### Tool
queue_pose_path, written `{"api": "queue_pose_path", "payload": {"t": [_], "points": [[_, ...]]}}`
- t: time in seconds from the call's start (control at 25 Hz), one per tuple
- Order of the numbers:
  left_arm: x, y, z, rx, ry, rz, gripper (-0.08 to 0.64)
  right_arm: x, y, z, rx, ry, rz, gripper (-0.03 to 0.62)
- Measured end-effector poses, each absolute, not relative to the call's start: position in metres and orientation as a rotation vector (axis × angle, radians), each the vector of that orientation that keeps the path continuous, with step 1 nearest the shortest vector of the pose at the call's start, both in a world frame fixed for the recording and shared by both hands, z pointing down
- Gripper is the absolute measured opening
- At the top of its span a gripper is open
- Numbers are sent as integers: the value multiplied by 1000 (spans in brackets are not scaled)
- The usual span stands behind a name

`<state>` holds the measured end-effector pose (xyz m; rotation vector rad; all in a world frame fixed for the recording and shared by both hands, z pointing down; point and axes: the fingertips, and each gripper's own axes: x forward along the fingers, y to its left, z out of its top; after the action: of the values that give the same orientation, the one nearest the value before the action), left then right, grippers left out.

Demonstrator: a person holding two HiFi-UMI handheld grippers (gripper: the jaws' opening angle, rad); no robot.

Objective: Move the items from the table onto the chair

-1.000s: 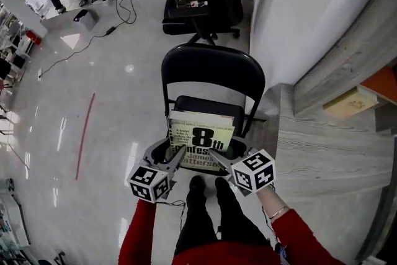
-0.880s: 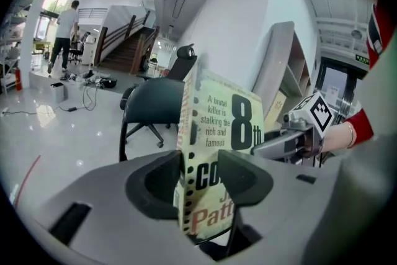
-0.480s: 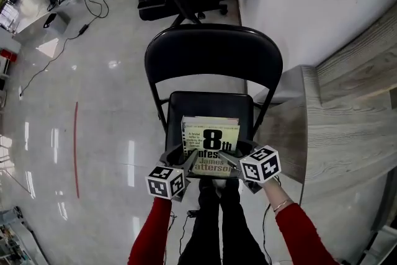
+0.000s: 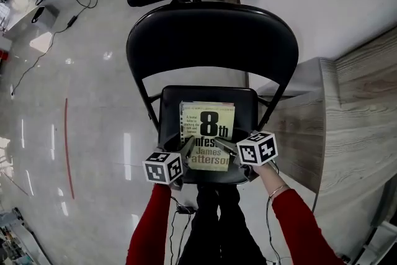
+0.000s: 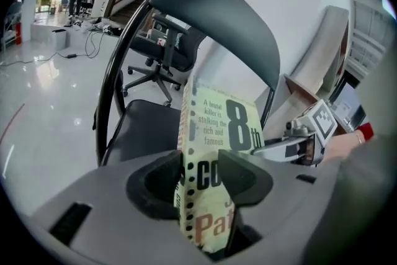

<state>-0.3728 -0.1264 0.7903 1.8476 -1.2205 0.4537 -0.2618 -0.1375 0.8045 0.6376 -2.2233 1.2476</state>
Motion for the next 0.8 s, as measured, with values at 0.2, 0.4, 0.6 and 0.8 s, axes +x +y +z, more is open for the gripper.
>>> {"api": "queue_pose_path", "payload": {"t": [0.2, 0.4, 0.6, 0.8], "points": [[-370, -136, 809, 1814, -1225, 465, 196, -255, -147, 823, 709, -2186, 1261, 287], [-367, -141, 822, 1780, -1231, 475, 195, -251, -150, 836, 752, -2139, 1270, 293], [-365, -141, 834, 1793, -1219, 563, 166, -245, -155, 845, 845, -2085, 1046, 282], [-379, -149, 815, 1792, -1359, 615, 160, -231, -164, 826, 962, -2081, 1023, 265]]}}
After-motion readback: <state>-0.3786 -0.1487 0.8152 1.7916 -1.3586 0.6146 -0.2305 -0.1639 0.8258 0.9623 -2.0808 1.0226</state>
